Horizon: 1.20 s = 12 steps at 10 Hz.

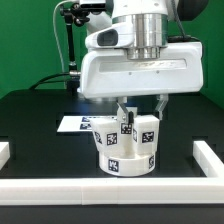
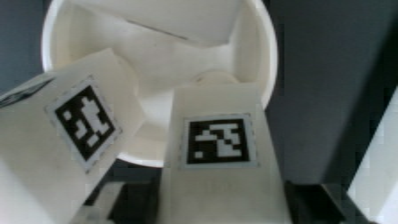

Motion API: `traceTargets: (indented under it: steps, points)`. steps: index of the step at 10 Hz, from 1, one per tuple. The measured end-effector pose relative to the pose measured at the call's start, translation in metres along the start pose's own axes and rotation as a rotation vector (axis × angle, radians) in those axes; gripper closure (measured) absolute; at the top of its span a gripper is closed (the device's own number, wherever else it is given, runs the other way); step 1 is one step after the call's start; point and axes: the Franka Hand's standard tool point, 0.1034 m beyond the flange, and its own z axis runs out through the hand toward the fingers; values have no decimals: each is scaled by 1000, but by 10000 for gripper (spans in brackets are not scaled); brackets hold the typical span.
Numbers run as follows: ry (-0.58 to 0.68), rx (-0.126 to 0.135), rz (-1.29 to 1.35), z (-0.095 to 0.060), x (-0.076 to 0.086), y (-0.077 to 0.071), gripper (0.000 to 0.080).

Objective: Assemble stool

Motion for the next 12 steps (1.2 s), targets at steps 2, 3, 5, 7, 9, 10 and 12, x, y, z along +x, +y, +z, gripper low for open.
traceTargets:
  steps: [2, 3, 5, 7, 9, 10, 12]
  points:
    - [20, 4, 182, 0, 0, -4, 459]
    - [22, 14, 328, 0, 0, -9, 459]
    - [18, 29, 517, 0, -1, -14, 459]
    - [6, 40, 743, 1, -2, -29, 459]
    - [11, 55, 903, 1, -2, -43, 459]
    - [13, 67, 979, 1, -1, -46, 459]
    - [6, 85, 1083, 1, -1, -45, 459]
